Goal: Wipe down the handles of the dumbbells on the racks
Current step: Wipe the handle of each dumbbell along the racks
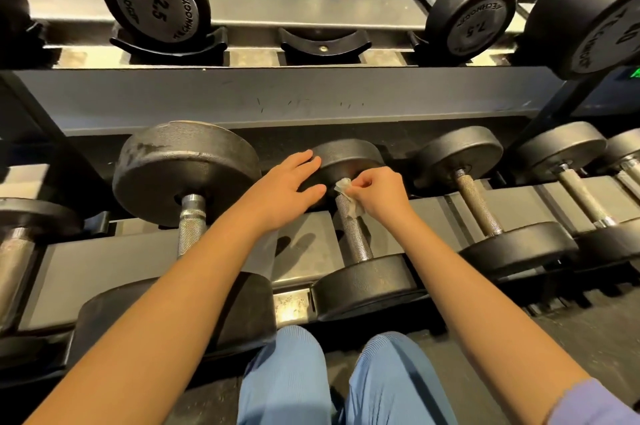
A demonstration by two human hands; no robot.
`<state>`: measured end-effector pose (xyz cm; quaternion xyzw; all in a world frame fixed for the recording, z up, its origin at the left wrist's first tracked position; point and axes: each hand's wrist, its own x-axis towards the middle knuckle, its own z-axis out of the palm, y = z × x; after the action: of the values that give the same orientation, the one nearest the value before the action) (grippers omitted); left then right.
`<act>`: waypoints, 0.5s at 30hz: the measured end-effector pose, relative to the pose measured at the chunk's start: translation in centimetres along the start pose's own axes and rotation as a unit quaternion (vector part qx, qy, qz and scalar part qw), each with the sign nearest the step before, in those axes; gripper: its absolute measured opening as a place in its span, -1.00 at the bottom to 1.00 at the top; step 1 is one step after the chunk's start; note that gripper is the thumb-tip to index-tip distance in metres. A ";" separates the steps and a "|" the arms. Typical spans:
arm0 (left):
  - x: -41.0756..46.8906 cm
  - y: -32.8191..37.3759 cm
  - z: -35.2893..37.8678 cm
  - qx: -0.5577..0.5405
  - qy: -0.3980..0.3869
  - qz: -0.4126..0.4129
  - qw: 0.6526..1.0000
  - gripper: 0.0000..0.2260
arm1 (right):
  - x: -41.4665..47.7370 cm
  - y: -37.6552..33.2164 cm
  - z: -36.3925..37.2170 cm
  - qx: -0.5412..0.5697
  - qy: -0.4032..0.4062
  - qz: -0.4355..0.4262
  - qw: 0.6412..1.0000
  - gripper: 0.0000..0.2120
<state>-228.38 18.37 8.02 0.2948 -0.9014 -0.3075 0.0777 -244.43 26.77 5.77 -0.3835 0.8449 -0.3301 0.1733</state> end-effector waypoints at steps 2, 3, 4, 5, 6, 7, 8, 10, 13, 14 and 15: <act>0.0 0.0 0.0 0.003 -0.002 -0.001 1.000 -0.49 | -0.3 0.1 -0.2 -0.010 -0.005 -0.001 1.000 -0.88; 0.0 0.0 0.1 0.003 -0.003 -0.001 1.000 -0.49 | -0.8 0.4 -0.4 -0.017 -0.015 -0.003 1.000 -0.86; 0.1 0.0 0.1 0.004 -0.003 0.000 1.000 -0.49 | -1.3 0.8 -0.6 -0.024 -0.031 -0.005 0.999 -0.85; 0.1 0.0 0.1 0.005 -0.001 0.001 1.000 -0.49 | -1.8 1.3 -0.7 -0.030 -0.049 -0.006 0.998 -0.84; 0.1 0.0 0.1 0.006 0.001 0.000 1.000 -0.49 | -2.3 1.7 -0.9 -0.041 -0.064 -0.009 0.997 -0.84; 0.1 -0.1 0.1 0.008 0.003 0.000 1.000 -0.49 | -2.6 1.9 -1.0 -0.054 -0.073 -0.013 0.996 -0.85; 0.1 0.0 0.1 0.009 0.004 -0.001 1.000 -0.49 | -2.6 1.9 -1.1 -0.067 -0.073 -0.019 0.995 -0.86; 0.1 0.0 0.0 0.013 0.002 -0.001 1.000 -0.49 | -1.9 1.6 -1.1 -0.084 -0.057 -0.030 0.994 -0.87; 0.1 0.1 0.1 0.011 -0.003 -0.002 1.000 -0.49 | -0.4 0.4 -0.6 -0.074 -0.034 -0.037 0.996 -0.84; 0.1 0.1 0.1 0.010 -0.003 -0.002 1.000 -0.48 | -0.2 0.1 -0.5 -0.061 -0.025 -0.033 0.997 -0.83; 0.1 0.1 0.1 0.011 -0.003 -0.003 1.000 -0.48 | -0.1 0.0 -0.4 -0.053 -0.018 -0.029 0.998 -0.83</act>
<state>-228.53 18.43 8.00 0.2973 -0.9040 -0.2989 0.0713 -244.56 26.99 6.04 -0.4220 0.8466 -0.2830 0.1581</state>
